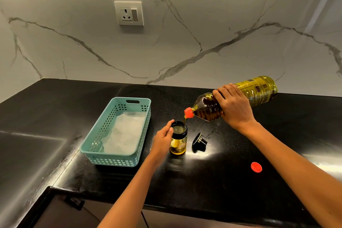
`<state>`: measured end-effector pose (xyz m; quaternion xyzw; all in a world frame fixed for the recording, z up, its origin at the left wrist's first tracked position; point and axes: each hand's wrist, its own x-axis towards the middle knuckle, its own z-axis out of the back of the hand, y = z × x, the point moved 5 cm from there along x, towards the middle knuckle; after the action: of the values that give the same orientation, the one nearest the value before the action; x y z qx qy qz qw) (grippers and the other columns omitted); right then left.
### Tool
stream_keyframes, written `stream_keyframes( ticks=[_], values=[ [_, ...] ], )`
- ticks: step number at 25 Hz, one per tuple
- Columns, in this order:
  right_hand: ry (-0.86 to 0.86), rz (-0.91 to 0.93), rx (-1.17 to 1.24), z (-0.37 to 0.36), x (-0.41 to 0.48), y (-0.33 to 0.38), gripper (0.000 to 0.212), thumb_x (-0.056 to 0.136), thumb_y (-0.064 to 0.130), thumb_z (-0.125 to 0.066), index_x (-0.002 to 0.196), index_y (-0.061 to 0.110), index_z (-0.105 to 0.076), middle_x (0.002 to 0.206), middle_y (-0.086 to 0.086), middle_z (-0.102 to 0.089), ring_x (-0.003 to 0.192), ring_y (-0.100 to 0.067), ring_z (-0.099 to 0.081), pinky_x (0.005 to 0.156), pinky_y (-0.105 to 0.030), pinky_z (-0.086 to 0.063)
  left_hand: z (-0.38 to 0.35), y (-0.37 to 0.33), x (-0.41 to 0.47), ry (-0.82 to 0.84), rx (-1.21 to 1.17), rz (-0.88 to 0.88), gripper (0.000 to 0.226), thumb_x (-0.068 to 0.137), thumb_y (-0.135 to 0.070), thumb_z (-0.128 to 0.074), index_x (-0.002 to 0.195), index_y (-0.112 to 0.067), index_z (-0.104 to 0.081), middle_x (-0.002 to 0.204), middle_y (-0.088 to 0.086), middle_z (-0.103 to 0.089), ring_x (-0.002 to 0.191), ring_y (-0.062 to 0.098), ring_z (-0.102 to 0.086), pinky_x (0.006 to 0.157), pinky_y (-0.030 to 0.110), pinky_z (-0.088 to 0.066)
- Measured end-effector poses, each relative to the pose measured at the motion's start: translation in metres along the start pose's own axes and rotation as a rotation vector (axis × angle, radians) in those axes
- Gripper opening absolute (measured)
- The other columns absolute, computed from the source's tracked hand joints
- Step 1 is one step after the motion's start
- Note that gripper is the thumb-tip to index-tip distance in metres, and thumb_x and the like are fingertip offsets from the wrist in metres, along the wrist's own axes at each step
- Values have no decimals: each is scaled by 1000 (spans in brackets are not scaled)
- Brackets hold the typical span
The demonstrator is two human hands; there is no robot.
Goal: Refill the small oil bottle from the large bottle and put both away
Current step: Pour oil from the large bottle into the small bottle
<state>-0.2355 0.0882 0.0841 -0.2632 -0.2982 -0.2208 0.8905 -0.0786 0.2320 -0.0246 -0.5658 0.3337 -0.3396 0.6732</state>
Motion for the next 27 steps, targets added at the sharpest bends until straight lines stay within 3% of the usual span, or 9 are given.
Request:
stream_keyframes(
  ticks=[27],
  values=[
    [-9, -13, -19, -1, 5, 6, 52, 61, 2, -76, 109, 2, -56, 102, -20, -61, 98, -38, -58, 99, -46, -41, -1, 3, 3, -6, -32, 11, 39, 99, -12, -36, 137, -16, -42, 142, 3, -44, 126, 6, -35, 101, 19, -28]
  ],
)
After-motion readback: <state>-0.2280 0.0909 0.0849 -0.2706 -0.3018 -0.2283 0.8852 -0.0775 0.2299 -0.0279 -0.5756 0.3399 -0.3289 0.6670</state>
